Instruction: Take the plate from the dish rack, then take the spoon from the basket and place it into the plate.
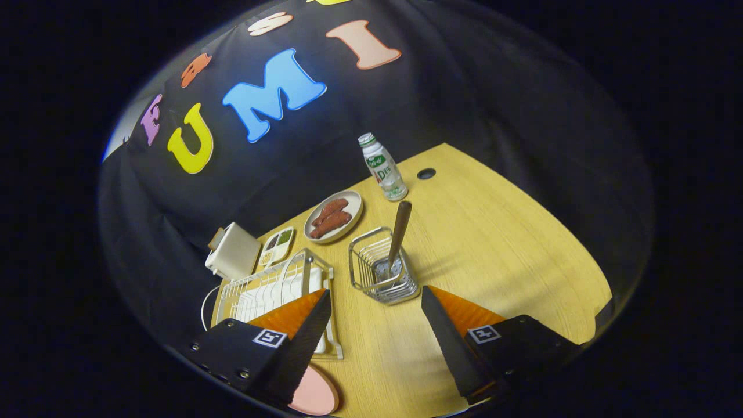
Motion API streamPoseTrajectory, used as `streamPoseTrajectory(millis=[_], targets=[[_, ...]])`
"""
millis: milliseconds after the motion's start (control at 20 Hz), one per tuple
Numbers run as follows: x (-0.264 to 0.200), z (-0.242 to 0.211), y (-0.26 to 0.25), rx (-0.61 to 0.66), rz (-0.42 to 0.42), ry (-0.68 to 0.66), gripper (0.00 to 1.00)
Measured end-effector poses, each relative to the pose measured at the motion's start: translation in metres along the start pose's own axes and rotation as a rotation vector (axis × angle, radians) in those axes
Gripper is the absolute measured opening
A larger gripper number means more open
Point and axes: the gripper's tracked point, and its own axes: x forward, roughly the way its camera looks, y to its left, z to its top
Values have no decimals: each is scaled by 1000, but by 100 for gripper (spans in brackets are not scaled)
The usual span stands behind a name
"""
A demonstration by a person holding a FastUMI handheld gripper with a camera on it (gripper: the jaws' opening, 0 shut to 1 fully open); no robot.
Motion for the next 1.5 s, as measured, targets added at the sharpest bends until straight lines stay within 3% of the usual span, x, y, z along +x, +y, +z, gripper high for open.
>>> streamPoseTrajectory(millis=[350, 450, 600, 750, 900, 950, 1000, 1150, 1250, 1500], targets=[[57, 35, -11, -2, -21, -108, 98], [71, 43, -18, -7, -39, -134, 84], [82, 42, -16, 4, -37, -130, 81], [91, 40, -15, 2, -23, -112, 65], [95, 46, -23, -4, -65, -148, 21], [99, 49, -21, 2, -52, -159, 21], [95, 50, -15, 8, -46, -161, 13], [100, 51, -18, -9, -57, -176, 13], [100, 56, -12, 6, -51, -181, 4], [92, 68, -5, -87, -50, -208, 3]])
